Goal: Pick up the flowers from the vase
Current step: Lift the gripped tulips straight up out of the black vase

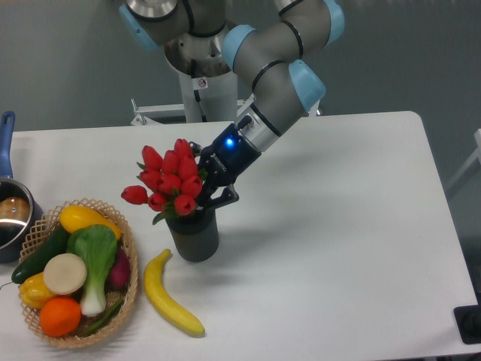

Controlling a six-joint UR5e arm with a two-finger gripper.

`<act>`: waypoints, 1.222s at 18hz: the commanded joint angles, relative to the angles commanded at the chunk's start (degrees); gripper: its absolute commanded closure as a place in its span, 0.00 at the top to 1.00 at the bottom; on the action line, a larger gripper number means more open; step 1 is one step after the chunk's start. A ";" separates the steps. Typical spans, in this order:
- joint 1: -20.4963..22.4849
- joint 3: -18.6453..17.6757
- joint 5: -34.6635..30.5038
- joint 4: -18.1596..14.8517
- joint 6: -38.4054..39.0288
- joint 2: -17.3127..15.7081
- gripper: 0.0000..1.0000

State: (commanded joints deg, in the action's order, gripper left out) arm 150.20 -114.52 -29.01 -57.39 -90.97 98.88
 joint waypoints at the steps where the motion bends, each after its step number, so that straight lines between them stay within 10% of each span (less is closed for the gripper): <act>1: 0.26 0.00 0.96 0.00 0.00 -0.09 0.41; 22: 1.58 4.83 4.31 -0.18 15.29 -5.53 0.42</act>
State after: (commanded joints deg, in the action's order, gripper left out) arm 151.78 -109.69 -24.70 -57.57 -75.68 93.34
